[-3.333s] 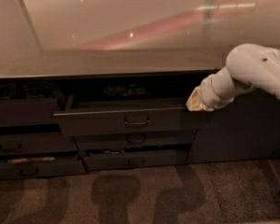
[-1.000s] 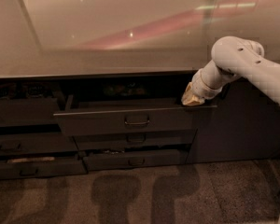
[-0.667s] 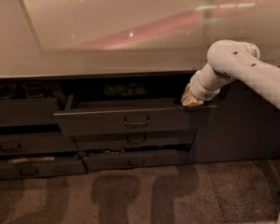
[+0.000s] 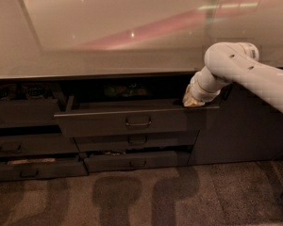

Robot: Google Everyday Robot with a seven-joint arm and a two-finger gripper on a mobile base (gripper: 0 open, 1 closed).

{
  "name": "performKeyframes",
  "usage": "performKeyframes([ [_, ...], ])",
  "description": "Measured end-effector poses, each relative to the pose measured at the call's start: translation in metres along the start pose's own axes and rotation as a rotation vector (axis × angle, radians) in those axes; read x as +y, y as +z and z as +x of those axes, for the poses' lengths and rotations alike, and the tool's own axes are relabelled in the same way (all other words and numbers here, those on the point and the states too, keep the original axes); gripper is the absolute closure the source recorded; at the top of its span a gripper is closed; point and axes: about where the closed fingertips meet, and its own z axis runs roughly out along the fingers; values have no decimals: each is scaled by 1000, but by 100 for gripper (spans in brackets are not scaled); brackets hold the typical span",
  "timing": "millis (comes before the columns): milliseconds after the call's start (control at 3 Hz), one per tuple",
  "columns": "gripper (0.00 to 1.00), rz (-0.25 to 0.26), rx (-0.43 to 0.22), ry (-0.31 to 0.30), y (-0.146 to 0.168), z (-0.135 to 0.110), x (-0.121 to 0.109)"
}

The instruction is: Open top drawer

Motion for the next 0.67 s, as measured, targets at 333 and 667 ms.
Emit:
performKeyframes([
  [333,100,35,56,-26,-2,-1,0],
  [667,100,35,56,-26,-2,-1,0],
])
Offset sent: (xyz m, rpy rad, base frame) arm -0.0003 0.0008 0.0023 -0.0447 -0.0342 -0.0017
